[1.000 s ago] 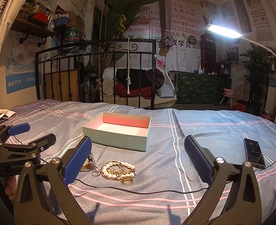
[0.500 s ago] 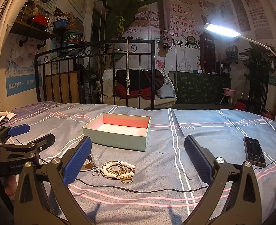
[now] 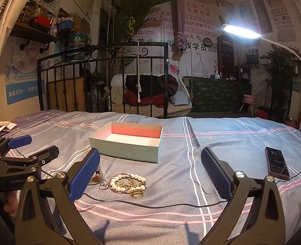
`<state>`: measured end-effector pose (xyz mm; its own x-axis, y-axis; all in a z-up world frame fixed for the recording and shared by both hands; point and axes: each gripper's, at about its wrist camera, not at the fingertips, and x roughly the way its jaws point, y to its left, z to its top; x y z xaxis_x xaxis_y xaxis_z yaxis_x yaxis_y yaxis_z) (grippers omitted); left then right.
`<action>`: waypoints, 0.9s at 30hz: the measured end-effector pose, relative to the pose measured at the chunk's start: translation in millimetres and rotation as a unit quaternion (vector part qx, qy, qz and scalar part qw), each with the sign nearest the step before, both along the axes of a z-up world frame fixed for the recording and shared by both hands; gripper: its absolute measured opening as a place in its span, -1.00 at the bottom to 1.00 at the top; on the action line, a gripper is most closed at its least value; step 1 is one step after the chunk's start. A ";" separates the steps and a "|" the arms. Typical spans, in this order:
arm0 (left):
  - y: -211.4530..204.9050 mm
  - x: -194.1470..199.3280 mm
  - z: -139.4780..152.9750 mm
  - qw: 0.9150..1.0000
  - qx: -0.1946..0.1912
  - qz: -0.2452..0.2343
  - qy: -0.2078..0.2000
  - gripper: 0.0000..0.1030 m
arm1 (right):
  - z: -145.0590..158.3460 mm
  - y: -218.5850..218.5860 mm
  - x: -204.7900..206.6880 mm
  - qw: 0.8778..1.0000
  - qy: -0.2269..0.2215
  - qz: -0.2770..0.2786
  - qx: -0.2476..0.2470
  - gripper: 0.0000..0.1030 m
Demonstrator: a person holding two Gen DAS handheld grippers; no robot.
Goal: Organize jewelry
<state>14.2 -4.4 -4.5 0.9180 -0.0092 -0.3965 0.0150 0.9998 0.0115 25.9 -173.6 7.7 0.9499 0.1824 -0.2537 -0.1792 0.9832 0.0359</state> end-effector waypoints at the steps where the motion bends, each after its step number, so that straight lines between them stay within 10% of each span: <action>1: 0.0 0.0 0.0 1.000 0.000 0.001 0.000 0.87 | -0.2 -0.1 0.1 1.000 0.000 0.001 0.000 0.89; 27: 6.5 12.6 -8.3 0.999 -0.007 0.004 0.037 0.87 | -10.9 3.4 15.6 0.999 0.050 0.017 0.005 0.89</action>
<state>26.8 2.1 -12.9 0.8863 -0.0072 -0.4631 0.0066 1.0000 -0.0027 41.5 -170.2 -3.2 0.9131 0.2168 -0.3454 -0.2071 0.9761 0.0653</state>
